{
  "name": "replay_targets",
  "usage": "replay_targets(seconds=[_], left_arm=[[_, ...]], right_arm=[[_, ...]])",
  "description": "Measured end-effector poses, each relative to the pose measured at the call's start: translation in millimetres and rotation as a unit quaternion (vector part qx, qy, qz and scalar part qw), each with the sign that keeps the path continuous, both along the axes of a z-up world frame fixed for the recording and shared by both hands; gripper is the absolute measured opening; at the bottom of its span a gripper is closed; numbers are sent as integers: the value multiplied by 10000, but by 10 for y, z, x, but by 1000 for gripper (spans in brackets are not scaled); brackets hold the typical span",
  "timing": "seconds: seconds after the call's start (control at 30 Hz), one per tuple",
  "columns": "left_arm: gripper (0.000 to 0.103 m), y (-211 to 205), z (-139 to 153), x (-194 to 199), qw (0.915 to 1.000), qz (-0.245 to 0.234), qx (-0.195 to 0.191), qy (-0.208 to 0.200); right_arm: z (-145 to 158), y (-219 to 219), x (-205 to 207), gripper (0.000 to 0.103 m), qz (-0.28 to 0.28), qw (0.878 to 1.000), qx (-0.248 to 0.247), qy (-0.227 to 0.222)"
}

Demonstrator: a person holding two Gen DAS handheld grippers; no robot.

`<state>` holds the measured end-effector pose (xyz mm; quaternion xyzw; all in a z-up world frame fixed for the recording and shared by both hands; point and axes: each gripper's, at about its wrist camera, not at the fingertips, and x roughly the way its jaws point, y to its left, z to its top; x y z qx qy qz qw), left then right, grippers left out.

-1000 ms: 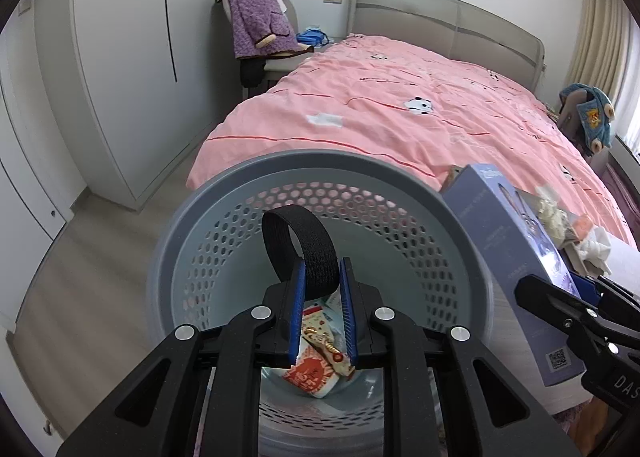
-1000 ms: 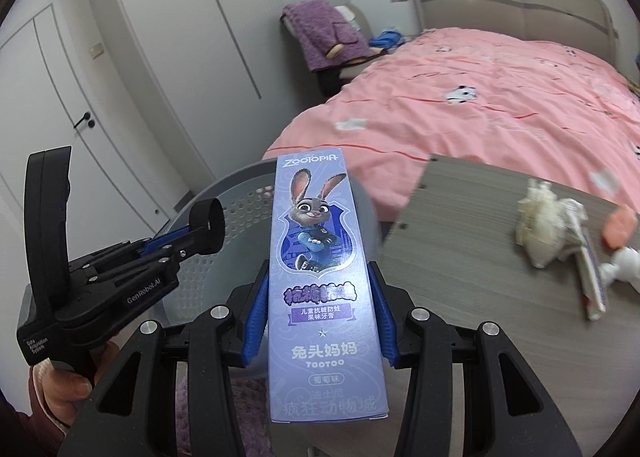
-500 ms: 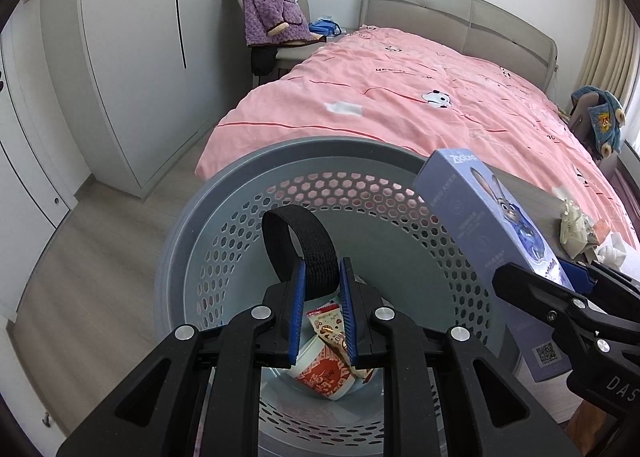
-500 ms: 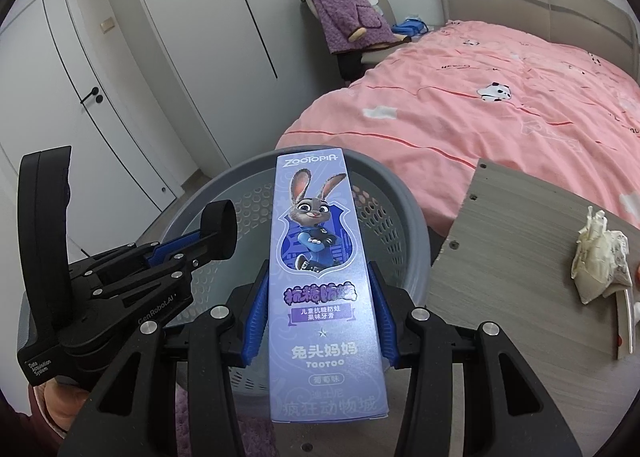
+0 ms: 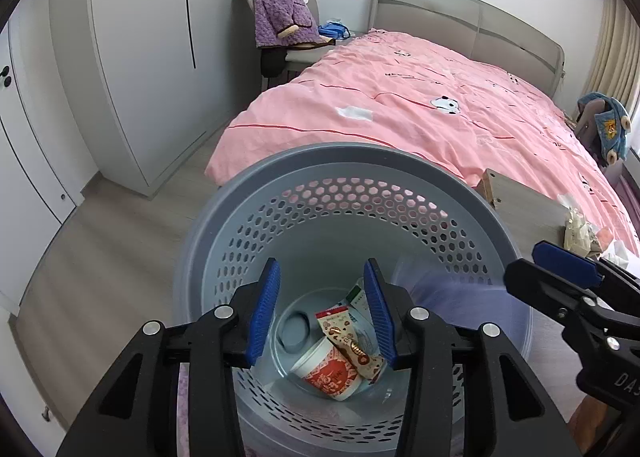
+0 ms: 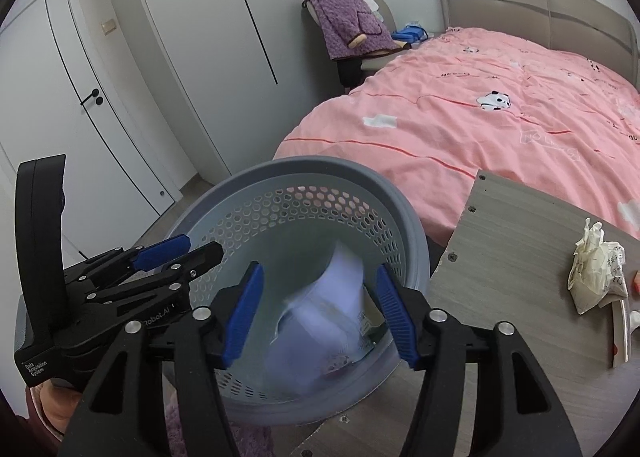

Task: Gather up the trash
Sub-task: 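Carry the band and box over the grey basket and open both tools, then move both tools back over the table toward the remaining trash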

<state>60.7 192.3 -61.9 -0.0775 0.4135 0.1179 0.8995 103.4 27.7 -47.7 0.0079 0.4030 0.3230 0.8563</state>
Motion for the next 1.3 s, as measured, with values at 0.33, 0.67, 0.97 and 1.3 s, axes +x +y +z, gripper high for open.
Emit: replay_targets(seconds=[0.33,0.67,0.97,1.3], left_arm=[[55,74,18,-33,9999,166,20,15],[62,78,41,-102,9997,213,66,-20],[65,71,67,-156,9997,209,102,-49],[66,10,160,-257,9997,147,121,-159]], right_arm=[[-35,9,-11,58,-10,10000,-31,31],[-51,-20,-37,61,-57,10000,-70,19],[-41,-34,-72,63,-122,9999,-119,-12],[11,-121,-178,66,-217,9996,-185,-75]])
